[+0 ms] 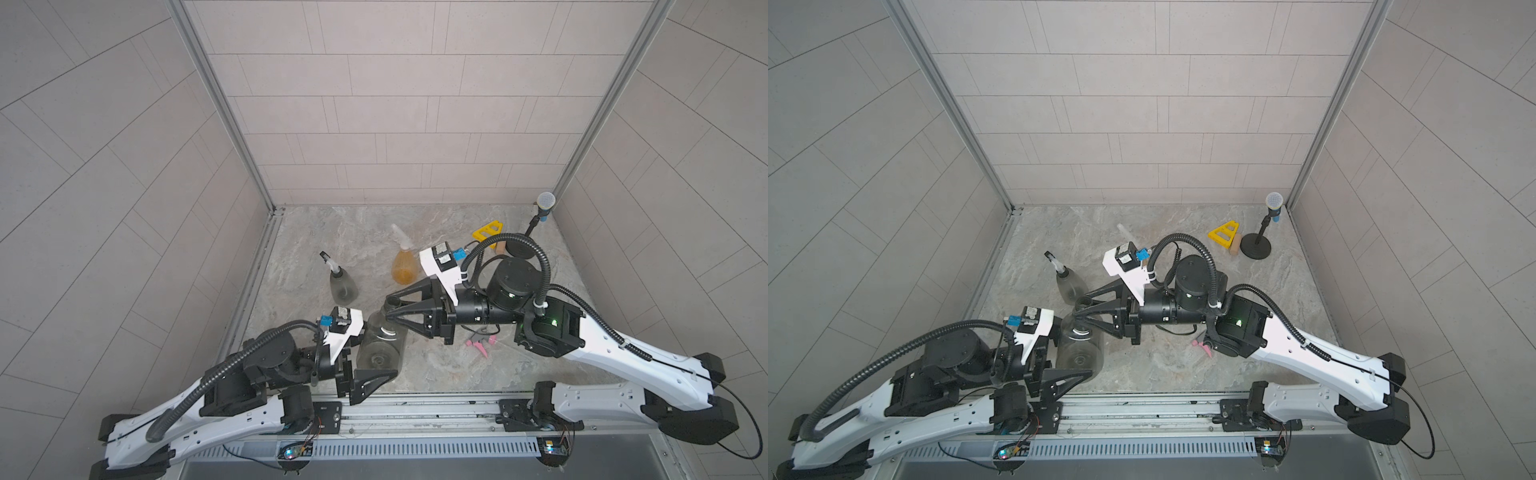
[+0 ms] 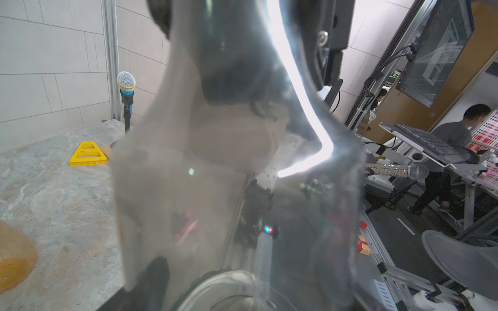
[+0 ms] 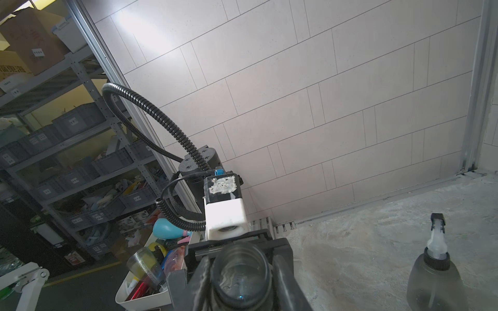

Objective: Attach spray nozzles to spray bottles
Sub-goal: Pick up the spray bottle from the center of the board.

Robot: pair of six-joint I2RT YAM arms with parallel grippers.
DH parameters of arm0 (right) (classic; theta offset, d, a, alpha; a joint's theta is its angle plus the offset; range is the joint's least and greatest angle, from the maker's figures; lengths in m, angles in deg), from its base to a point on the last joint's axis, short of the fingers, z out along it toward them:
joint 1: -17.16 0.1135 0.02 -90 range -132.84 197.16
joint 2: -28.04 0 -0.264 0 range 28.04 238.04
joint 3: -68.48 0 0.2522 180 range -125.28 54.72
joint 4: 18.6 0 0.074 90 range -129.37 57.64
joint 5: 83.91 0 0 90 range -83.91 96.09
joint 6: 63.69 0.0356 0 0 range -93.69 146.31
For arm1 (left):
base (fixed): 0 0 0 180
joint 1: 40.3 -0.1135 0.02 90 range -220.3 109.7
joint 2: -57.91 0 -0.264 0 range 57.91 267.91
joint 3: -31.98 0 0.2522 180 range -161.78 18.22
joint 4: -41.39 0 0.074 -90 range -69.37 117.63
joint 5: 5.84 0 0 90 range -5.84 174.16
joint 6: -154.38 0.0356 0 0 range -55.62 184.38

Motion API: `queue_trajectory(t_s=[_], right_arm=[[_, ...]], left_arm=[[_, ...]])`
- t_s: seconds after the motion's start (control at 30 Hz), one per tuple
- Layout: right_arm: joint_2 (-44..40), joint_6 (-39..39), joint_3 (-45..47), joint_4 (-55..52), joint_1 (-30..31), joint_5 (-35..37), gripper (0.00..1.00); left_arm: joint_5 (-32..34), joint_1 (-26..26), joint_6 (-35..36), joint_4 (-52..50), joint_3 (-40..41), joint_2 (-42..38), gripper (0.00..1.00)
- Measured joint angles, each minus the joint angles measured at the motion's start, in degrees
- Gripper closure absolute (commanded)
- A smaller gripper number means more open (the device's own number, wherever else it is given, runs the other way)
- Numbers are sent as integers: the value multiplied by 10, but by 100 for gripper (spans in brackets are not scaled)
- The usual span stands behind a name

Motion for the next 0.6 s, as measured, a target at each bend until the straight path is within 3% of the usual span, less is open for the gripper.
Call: queue_trajectory(t_s=[0.3, 0.47, 0.6], right_arm=[[-7, 6, 6, 3, 1, 6, 100], [-7, 7, 6, 3, 2, 9, 82], [-9, 7, 6, 0, 2, 13, 57]], left_arm=[[0, 0, 1, 2, 0, 0, 27], [0, 0, 1, 2, 0, 0, 39], [0, 0, 2, 2, 0, 0, 48]])
